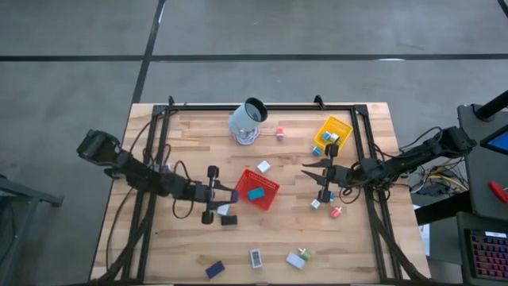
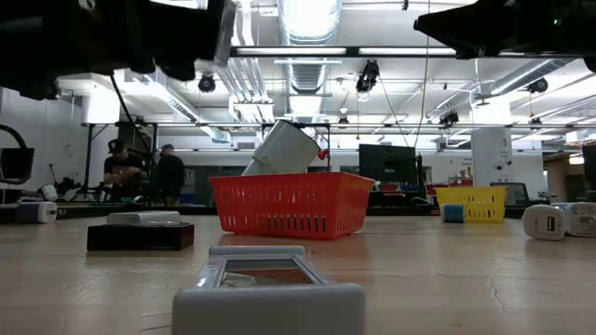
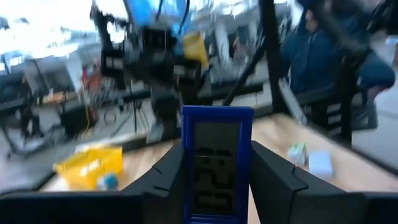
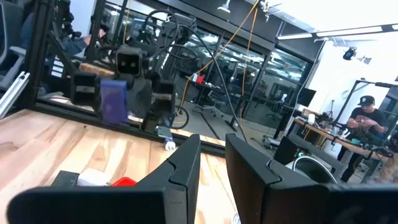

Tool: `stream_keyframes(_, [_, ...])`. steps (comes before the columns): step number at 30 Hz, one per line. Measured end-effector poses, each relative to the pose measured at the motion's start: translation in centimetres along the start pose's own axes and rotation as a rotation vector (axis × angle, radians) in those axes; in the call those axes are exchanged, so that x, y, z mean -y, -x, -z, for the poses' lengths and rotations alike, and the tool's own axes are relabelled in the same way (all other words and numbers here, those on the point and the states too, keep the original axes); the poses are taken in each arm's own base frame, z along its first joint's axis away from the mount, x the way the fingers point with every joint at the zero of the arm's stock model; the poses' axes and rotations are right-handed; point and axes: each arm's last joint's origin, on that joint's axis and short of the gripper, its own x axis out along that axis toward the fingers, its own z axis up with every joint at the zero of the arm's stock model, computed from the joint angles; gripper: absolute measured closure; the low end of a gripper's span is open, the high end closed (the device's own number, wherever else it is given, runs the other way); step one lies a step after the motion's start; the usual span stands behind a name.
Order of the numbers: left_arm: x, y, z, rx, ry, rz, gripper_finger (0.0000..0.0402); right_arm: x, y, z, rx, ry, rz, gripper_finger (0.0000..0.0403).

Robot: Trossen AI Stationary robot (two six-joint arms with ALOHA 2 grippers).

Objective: Pick & Place Office items
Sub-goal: Put the top blue digital clock into the red basket

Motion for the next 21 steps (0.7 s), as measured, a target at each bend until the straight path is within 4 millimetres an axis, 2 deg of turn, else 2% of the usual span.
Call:
stream_keyframes(12, [-1.4, -0.3, -0.7, 0.088, 0.005, -0.061, 0.0270, 0.0, 0.0, -0.1, 0.011, 0.002, 0.004, 0.0330])
stream_keyframes(21, [-2.1, -0.5, -0.6, 0.085, 0.009, -0.073, 0.0270, 0.1, 0.0, -0.2, 0.018, 0.002, 0.007, 0.0330])
